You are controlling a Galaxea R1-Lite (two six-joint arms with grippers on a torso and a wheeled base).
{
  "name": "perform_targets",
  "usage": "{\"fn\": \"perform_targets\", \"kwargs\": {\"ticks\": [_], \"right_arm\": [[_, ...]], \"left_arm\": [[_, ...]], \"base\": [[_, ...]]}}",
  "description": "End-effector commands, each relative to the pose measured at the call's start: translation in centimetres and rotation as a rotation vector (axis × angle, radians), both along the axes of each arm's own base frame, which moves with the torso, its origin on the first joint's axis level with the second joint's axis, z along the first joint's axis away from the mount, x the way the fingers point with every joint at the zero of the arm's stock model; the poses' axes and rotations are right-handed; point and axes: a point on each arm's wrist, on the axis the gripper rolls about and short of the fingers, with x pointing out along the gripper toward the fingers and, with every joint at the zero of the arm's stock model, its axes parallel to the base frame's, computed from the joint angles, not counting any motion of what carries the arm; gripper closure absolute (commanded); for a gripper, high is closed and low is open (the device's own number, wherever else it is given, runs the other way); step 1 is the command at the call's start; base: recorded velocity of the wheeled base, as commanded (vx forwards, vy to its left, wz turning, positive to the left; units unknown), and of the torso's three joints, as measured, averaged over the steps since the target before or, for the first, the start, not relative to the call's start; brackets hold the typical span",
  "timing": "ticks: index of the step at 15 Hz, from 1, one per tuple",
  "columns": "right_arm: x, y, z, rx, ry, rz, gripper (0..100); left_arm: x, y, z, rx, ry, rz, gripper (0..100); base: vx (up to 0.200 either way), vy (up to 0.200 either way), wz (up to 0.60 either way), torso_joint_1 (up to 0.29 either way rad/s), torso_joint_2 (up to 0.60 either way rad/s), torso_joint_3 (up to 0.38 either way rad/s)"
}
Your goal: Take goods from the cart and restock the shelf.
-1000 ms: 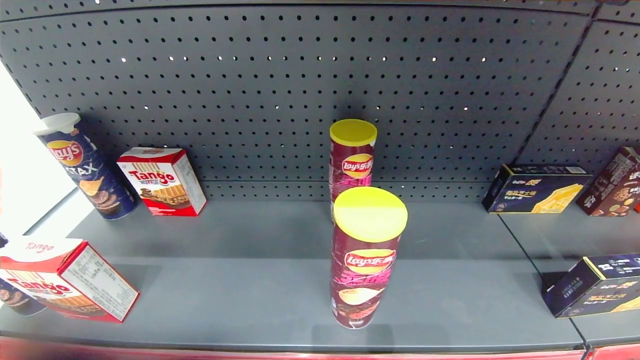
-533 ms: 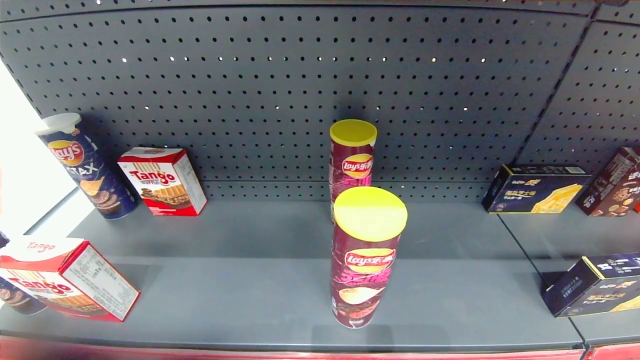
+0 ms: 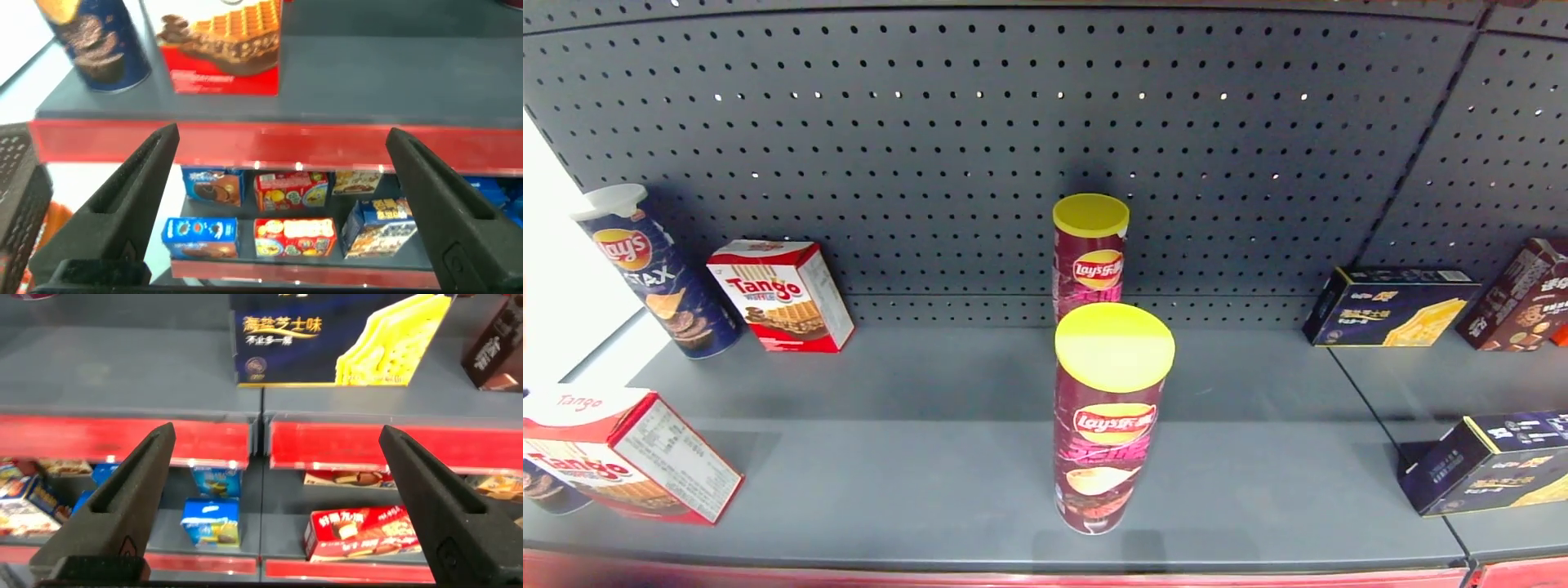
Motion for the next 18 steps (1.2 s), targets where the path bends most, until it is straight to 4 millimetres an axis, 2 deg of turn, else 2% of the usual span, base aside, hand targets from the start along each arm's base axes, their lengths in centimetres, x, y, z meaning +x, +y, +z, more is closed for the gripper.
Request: {"fn": "perform_targets", "kwargs": {"ticks": [1, 18], "right_arm": [[0.01, 0.0, 0.0, 0.0, 0.001, 0.0, 0], [0.01, 0.0, 0.0, 0.0, 0.001, 0.001, 0]], "left_arm": [[0.01, 0.0, 0.01, -0.002, 0.001, -0.001, 0], [0.01, 0.0, 0.01, -0.002, 0.001, 0.001, 0]], "base": [[0.0, 0.0, 0.0, 0.0, 0.0, 0.0], [-0.012, 0.0, 0.0, 0.0, 0.0, 0.0]]}}
